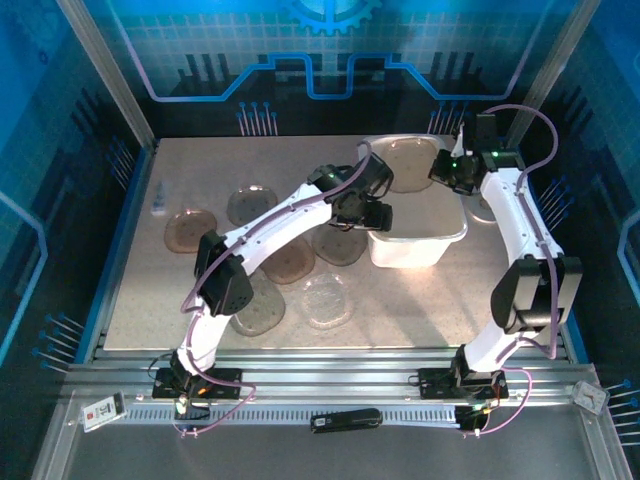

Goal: Place the plates into the plastic bin on the countertop

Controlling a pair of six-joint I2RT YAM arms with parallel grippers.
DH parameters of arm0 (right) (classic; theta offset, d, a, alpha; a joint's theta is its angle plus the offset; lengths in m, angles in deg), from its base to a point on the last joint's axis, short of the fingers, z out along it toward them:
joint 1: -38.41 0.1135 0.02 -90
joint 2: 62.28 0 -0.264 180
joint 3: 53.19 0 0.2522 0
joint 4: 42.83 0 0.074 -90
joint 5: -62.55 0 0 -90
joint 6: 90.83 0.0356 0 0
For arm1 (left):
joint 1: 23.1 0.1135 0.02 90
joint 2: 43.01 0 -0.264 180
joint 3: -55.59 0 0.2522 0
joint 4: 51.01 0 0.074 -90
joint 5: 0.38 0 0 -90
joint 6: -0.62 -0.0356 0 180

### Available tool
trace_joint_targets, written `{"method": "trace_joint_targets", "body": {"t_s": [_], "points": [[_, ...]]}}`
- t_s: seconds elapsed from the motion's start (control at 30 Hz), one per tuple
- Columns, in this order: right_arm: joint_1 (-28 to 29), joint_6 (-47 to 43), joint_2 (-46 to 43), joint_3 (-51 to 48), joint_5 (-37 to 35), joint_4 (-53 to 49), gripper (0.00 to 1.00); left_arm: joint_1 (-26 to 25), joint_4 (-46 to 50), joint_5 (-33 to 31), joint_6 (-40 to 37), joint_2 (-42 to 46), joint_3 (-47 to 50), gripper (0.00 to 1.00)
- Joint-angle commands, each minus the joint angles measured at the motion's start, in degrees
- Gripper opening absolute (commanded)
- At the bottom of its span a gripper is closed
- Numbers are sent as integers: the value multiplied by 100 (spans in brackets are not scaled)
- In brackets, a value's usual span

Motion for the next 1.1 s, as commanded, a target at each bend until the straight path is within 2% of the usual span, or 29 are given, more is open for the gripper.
{"method": "trace_joint_targets", "body": {"t_s": [0.0,0.4,0.57,0.77,1.07], "points": [[97,145,209,350,-180,-342,0,290,7,-53,-432,501,-162,73],[483,-65,1200,1298,-698,-917,0,1560,-343,324,-1558,725,-117,74],[487,-251,1625,1587,-641,-958,0,1979,-422,525,-1713,615,-104,74],[581,-542,2274,2184,-572,-1273,0,2071,-421,521,-1954,436,-169,74],[645,-696,2729,2410,-601,-1249,0,2068,-377,527,-1981,100,-294,74]]}}
